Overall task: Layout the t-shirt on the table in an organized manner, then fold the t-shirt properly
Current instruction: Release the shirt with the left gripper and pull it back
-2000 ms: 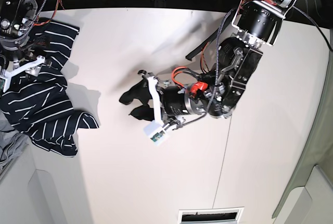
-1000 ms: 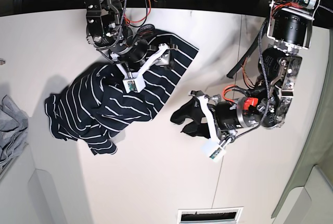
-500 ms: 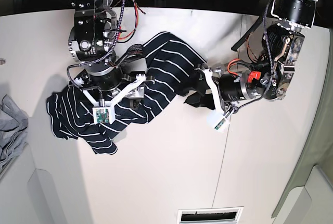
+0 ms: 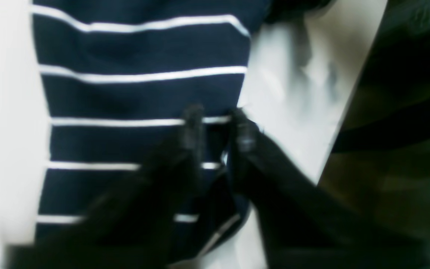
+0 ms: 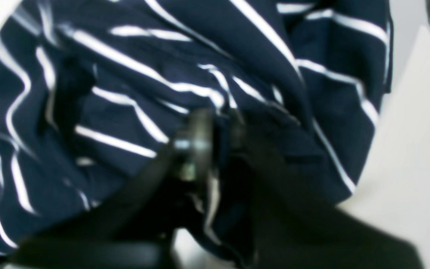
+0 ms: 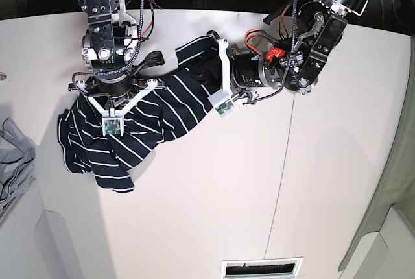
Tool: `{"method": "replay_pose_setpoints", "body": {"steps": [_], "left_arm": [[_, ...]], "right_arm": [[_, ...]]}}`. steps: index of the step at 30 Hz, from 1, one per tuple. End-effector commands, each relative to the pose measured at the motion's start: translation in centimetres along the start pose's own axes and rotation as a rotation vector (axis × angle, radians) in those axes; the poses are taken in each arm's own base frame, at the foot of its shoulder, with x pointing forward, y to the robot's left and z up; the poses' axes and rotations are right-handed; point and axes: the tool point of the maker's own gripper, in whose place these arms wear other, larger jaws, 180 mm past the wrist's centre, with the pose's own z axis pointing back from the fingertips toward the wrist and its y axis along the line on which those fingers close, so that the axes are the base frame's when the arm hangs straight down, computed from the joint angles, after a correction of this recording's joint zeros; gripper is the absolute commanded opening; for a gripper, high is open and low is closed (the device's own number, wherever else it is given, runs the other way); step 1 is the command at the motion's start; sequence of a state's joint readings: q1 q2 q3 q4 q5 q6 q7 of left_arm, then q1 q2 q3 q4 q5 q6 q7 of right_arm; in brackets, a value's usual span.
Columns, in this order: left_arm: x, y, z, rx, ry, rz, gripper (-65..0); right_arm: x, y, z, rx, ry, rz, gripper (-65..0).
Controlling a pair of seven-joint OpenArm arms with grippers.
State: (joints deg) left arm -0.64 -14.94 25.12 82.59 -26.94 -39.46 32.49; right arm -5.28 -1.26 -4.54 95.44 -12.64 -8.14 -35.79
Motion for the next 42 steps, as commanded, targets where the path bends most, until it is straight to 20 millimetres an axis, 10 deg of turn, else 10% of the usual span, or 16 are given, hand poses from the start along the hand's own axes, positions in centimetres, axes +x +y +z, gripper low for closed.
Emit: {"method": "replay_pose_setpoints", "body": {"steps": [1, 6, 14, 22, 30, 35, 42], "left_arm": [[1.7, 0.1, 0.1, -0.002, -0.045, -0.042, -65.0], [0.9, 4.1, 1.0, 0.181, 0.018, -0.062, -65.0], [3.1, 11.1, 8.0, 0.349, -0.046, -0.068, -65.0], [7.6, 9.9, 14.3, 0.351, -0.059, -0.266, -65.0], [8.9, 8.3, 15.5, 0.329, -0.062, -0.318, -65.0], [9.3, 7.1, 14.9, 0.268, -0.098, -0.283, -65.0], [8.1, 6.1, 14.0, 0.237, -0.095, -0.244, -65.0]], "right_arm": [[2.3, -0.4, 0.1, -0.012, -0.067, 0.028, -65.0], [5.4, -0.8, 0.6, -0.015, -0.132, 0.075, -65.0], [11.3, -5.6, 4.8, -0.113, -0.303, 0.085, -65.0], [11.8, -13.3, 7.1, -0.256, -0.329, 0.001, -65.0], [8.1, -19.6, 7.9, -0.328, -0.255, -0.098, -65.0], [7.1, -17.8, 7.5, -0.165, -0.252, -0.147, -65.0], [10.1, -10.5, 7.6, 0.166, -0.357, -0.119, -65.0]]}}
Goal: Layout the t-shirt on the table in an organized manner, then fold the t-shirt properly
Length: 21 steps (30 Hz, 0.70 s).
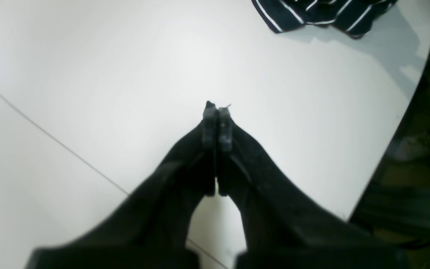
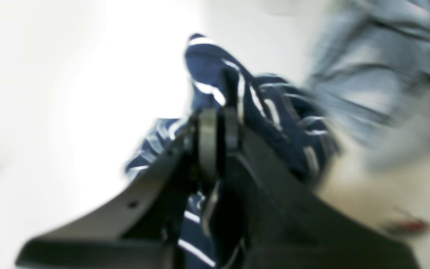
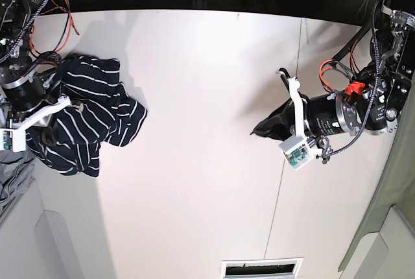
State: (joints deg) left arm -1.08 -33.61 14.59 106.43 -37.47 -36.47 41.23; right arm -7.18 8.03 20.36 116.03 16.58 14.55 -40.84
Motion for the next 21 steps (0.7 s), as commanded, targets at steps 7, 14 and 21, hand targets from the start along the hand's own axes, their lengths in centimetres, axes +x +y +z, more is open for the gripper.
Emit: {"method": "replay_pose_setpoints", "body": {"steps": [7, 14, 21], "left_arm": [[0.8, 0.2, 0.4, 0.003, -0.025, -0.014, -65.0], [0.8, 0.2, 0.4, 0.002, -0.024, -0.012, -65.0], [0.6, 0.2, 0.4, 0.002, -0.016, -0.012, -51.8]], "right_arm": [[5.8, 8.0, -1.3, 0.227, -0.166, 0.038, -65.0], [4.7, 17.3, -2.6, 0.422, -0.128, 0.089, -65.0], [2.5, 20.7, -2.9, 0.471, -0.061, 0.17, -26.8]]}}
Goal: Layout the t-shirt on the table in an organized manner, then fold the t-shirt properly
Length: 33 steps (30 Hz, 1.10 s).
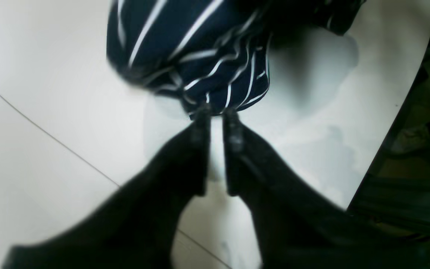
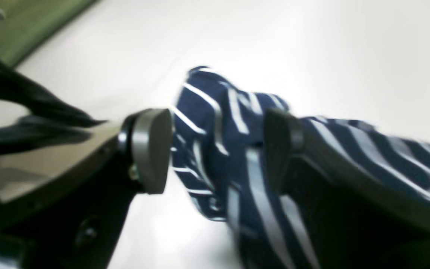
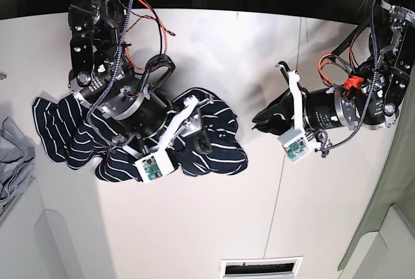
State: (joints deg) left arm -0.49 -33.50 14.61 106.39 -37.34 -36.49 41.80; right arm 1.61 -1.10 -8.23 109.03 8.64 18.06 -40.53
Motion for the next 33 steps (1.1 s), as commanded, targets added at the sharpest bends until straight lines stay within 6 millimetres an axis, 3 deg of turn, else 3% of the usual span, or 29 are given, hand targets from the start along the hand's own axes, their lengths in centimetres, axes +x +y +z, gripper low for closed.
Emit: {"method": "replay_pose_setpoints", "body": {"steps": [1, 5, 8, 12, 14, 20, 26, 28, 32, 33], "left_arm": [[1.1, 0.5, 0.5, 0.007, -0.029, -0.018, -50.1], [1.0, 0.5, 0.5, 0.007, -0.023, -0.018, -49.6], [1.3, 0.3, 0.5, -0.005, -0.039, -0.007, -48.7], [1.6, 0.0, 0.2, -0.012, -0.052, 0.003, -33.7], [1.8, -0.2, 0.0, -0.017, -0.063, 0.01, -31.9], [2.6, -0.8, -0.6, -0.025, -0.096, 0.024, -31.9], [2.6, -0.9, -2.0, -0.026, -0.119, 0.072, -31.9], [2.1, -0.9, -2.4, -0.028, -0.11, 0.092, -31.9], [0.7, -0.3, -2.7, -0.004, -0.067, 0.091, -31.9], [0.6, -0.1, -2.8, 0.002, -0.061, 0.083, -31.9]], "right_arm": [[2.2, -0.5, 0.4, -0.024, -0.068, 0.008, -26.8], [2.7, -2.7, 1.5, -0.119, -0.06, 0.032, -26.8], [1.4, -5.0, 2.3, -0.179, -0.016, 0.024, -26.8], [-1.0, -8.3, 4.2, -0.251, 0.035, 0.019, -26.8], [-2.5, -9.4, 5.2, -0.256, 0.066, 0.011, -26.8], [-9.0, -9.3, 6.8, -0.218, 0.196, -0.046, -26.8], [-13.3, -8.3, 5.7, -0.162, 0.248, -0.122, -27.1], [-14.4, -7.6, 5.3, -0.137, 0.273, -0.135, -32.9], [-14.5, -5.2, 4.2, -0.07, 0.27, -0.122, -65.0], [-14.2, -4.4, 3.9, -0.048, 0.259, -0.125, -65.0]]}}
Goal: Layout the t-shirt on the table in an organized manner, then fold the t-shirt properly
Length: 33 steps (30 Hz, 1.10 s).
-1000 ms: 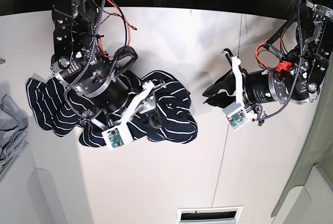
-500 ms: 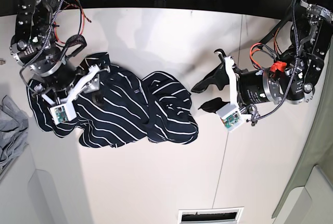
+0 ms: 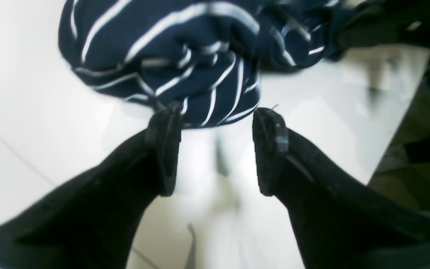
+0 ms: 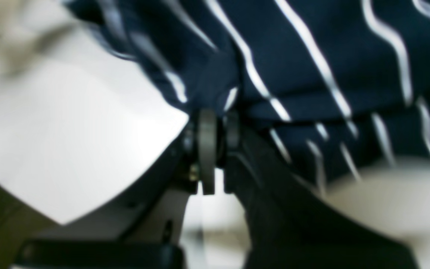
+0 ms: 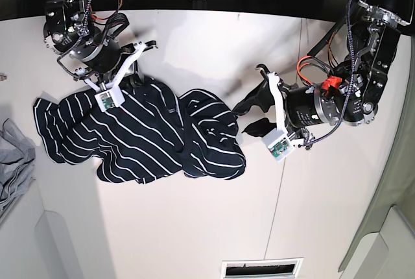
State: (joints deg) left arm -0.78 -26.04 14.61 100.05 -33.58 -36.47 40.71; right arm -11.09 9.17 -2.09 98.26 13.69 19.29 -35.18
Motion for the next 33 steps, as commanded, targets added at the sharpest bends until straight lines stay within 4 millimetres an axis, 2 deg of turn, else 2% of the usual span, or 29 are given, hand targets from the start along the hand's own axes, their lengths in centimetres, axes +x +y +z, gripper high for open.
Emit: {"method": "replay_pose_setpoints", "body": {"steps": [1, 6, 10, 13, 14, 16, 17, 18, 20, 22, 25, 29, 33], "left_arm": [[1.6, 0.6, 0.5, 0.008, -0.049, -0.019, -31.9], [2.5, 1.8, 1.1, 0.038, -0.075, -0.016, -31.9], [3.6, 5.0, 3.5, 0.13, -0.132, 0.026, -31.9], [4.5, 7.2, 5.7, 0.175, -0.197, 0.096, -31.9], [4.8, 7.4, 6.2, 0.173, -0.215, 0.12, -31.9], [5.1, 7.5, 6.6, 0.159, -0.234, 0.15, -31.9], [5.1, 7.4, 6.6, 0.157, -0.235, 0.151, -31.9], [4.9, 7.2, 6.4, 0.152, -0.231, 0.152, -31.9], [4.6, 6.6, 6.0, 0.134, -0.223, 0.157, -31.9], [4.2, 5.8, 5.4, 0.111, -0.211, 0.161, -31.9], [3.5, 4.5, 4.0, 0.093, -0.179, 0.175, -31.9], [2.8, 4.3, 1.4, 0.189, -0.136, 0.222, -31.9], [2.4, 4.3, -0.4, 0.293, -0.096, 0.224, -31.9]], "right_arm": [[2.0, 0.9, 0.0, 0.029, -0.062, 0.01, -65.0], [4.0, 7.3, -0.1, 0.227, -0.125, 0.048, -65.0], [5.8, 12.5, 0.7, 0.359, -0.173, 0.105, -65.0], [5.9, 15.8, 0.7, 0.426, -0.174, 0.16, -65.0], [5.7, 16.6, 0.6, 0.433, -0.165, 0.187, -57.4], [5.3, 17.7, 0.5, 0.444, -0.15, 0.226, -36.9], [5.2, 18.0, 0.5, 0.447, -0.146, 0.24, -31.1], [5.2, 18.2, 0.5, 0.447, -0.145, 0.247, -29.9], [5.4, 17.5, 0.3, 0.413, -0.142, 0.224, -30.1], [5.4, 15.9, -0.2, 0.334, -0.132, 0.212, -30.1], [5.5, 12.3, -0.9, 0.174, -0.115, 0.19, -30.1], [5.7, 7.2, -0.9, -0.003, -0.11, 0.123, -30.1], [5.8, 4.1, -0.4, -0.086, -0.115, 0.064, -30.1]]}}
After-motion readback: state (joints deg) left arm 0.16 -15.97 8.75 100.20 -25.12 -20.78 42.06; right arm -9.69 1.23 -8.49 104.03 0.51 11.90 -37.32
